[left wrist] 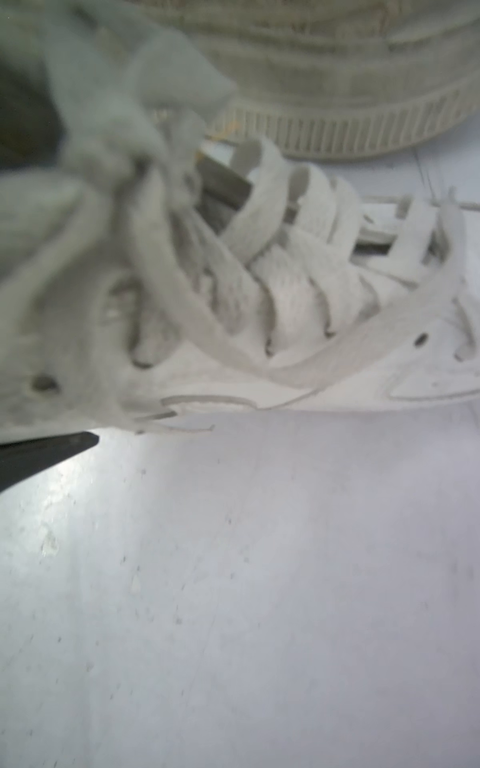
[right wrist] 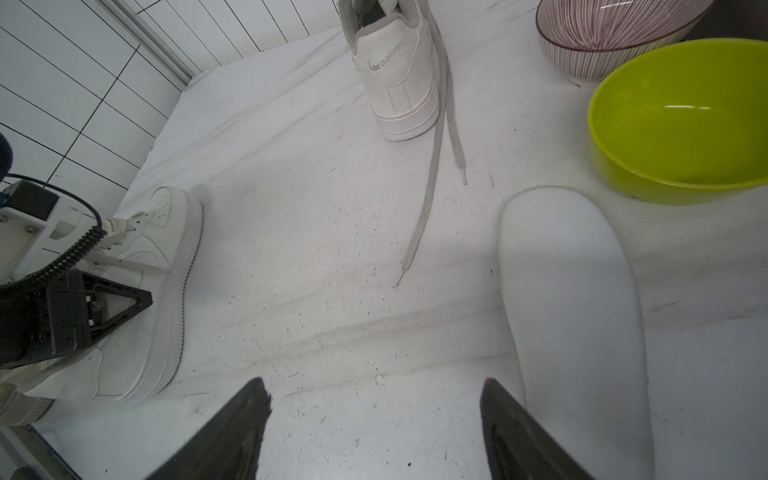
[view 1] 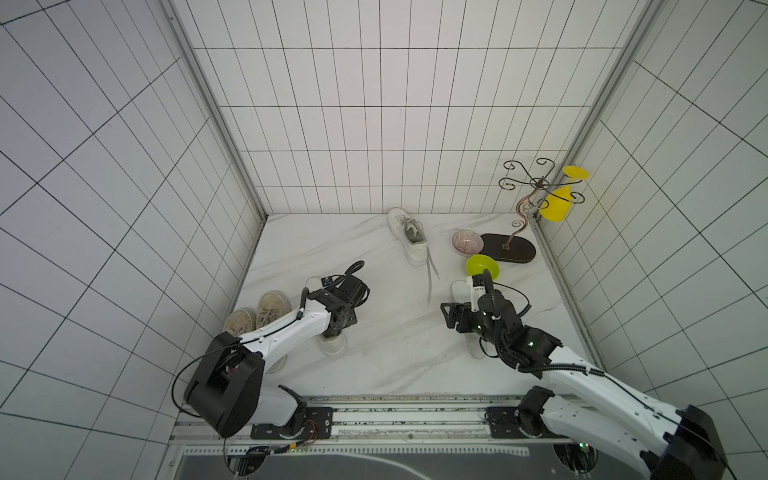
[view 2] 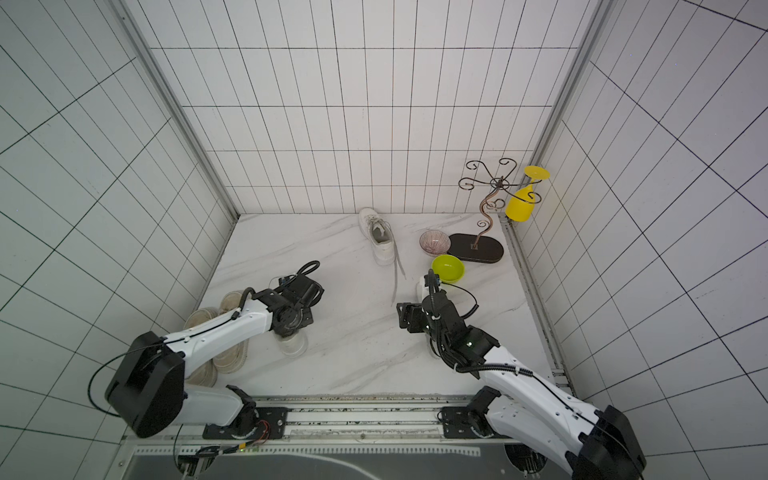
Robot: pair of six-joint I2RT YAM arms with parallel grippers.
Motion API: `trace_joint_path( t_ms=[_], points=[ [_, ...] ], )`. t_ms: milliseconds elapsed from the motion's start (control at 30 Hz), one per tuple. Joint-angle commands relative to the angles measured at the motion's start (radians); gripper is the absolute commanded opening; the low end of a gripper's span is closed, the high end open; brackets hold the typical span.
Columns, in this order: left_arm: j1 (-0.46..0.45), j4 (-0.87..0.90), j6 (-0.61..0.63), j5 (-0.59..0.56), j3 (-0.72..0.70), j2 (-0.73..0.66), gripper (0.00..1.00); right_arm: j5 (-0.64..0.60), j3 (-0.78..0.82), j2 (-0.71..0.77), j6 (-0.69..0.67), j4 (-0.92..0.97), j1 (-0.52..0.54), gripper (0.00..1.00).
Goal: Remove the insole from the shoe
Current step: Move the shoe to the center of the board.
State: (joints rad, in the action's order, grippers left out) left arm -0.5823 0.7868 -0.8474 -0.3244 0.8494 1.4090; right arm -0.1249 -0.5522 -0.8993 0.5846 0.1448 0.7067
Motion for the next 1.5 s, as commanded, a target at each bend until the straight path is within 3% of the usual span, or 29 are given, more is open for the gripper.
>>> trace_joint_path(
  t_ms=[0, 367, 567, 667, 767, 833, 900, 1000, 1100, 1200, 1467],
  points=[
    [-0.072, -0.100, -0.040, 0.030, 0.056, 0.040, 0.22, -0.025, 0.052, 0.022, 0.014, 0.013, -0.006, 0.80],
    [-0.335, -0.172, -0.136, 0.065, 0.234, 0.192, 0.25, -0.051, 0.029, 0.040, 0.004, 0.052, -0.005, 0.80],
    [-0.375, -0.130, -0.083, 0.085, 0.282, 0.132, 0.47, -0.039, 0.003, -0.006, -0.007, 0.030, -0.005, 0.80],
    [-0.375, -0.123, -0.033, 0.054, 0.218, 0.000, 0.57, -0.006, -0.028, -0.049, -0.016, 0.023, -0.006, 0.79],
    [-0.374, -0.103, 0.021, -0.057, 0.138, -0.148, 0.61, 0.060, -0.052, -0.079, -0.039, 0.005, -0.003, 0.77],
    [-0.347, -0.118, 0.081, -0.069, 0.069, -0.232, 0.61, 0.090, -0.060, -0.099, -0.052, -0.011, 0.005, 0.77],
    [-0.282, -0.143, 0.106, -0.026, -0.007, -0.303, 0.61, 0.103, -0.064, -0.125, -0.056, -0.027, 0.018, 0.76],
    [-0.158, -0.264, 0.151, 0.139, -0.132, -0.384, 0.62, 0.123, -0.078, -0.167, -0.049, -0.047, 0.029, 0.75],
    [-0.085, -0.365, 0.198, 0.273, -0.202, -0.390, 0.63, 0.125, -0.105, -0.199, -0.022, -0.049, 0.036, 0.74],
    [-0.082, -0.424, 0.255, 0.354, -0.205, -0.351, 0.67, 0.129, -0.125, -0.216, -0.004, -0.052, 0.042, 0.72],
    [-0.096, -0.485, 0.326, 0.355, -0.194, -0.193, 0.71, 0.112, -0.145, -0.260, -0.025, -0.053, 0.043, 0.68]
  ],
)
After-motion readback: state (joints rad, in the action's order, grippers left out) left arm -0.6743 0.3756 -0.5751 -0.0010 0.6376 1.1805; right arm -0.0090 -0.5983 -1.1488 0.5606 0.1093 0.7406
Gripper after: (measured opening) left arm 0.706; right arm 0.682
